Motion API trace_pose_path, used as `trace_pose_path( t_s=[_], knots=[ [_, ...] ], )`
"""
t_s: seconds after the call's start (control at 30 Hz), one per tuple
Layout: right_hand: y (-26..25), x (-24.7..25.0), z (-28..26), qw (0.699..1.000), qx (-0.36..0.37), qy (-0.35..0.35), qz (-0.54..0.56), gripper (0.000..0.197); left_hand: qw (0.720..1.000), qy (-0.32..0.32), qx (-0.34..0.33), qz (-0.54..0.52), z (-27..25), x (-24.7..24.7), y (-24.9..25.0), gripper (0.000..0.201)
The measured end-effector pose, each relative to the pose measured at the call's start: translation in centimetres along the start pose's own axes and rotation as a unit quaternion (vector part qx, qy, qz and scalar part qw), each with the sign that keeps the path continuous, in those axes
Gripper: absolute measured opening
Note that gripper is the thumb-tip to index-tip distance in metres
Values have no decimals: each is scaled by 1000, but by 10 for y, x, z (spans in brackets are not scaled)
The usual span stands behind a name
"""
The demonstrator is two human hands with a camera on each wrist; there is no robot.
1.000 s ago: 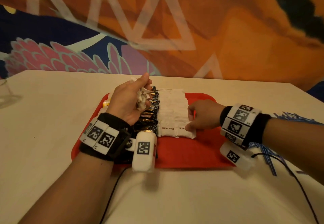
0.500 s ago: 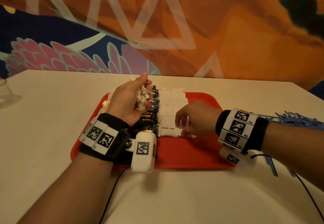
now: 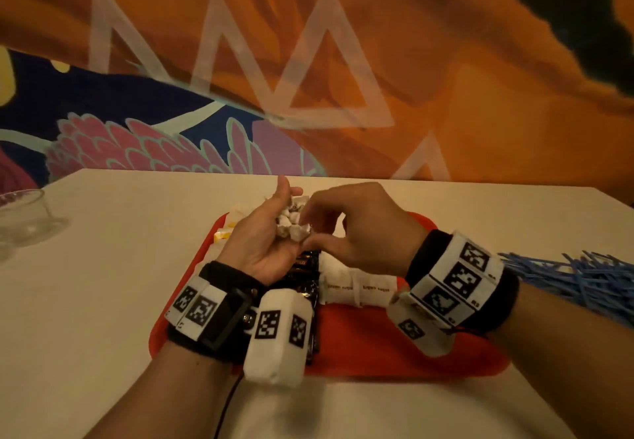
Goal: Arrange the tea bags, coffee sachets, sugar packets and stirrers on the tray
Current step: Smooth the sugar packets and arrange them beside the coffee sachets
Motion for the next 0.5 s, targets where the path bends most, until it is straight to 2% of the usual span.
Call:
trace_pose_path(
  t_s=[0.13, 0.23, 0.3, 0.37, 0.5],
  knots=[
    [4, -14, 4, 999, -6, 3, -52, 23, 1000, -3, 4, -22, -4, -5, -2, 26],
    [9, -16, 3, 999, -21, 19, -37, 19, 1000, -12, 13, -2, -8, -11, -3, 28],
    [11, -14, 1, 999, -29, 36, -8, 13, 1000, -5, 11, 14, -8, -11, -4, 28],
    [16, -11, 1, 996, -66, 37, 49, 6, 1000, 6, 2, 25, -5, -8, -5, 33],
    [27, -6, 1, 975, -131, 22, 181, 11, 999, 36, -19, -9, -3, 0, 0, 45]
  ],
)
Point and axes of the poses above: each hand's wrist, its own z-axis towards the middle knuckle, its own x-axis out of the back of the hand, y = z × x, the point moved 6 cm from there along z, towards the middle knuckle, and after that the axes turned 8 degrees about x, right-handed, at the moved point
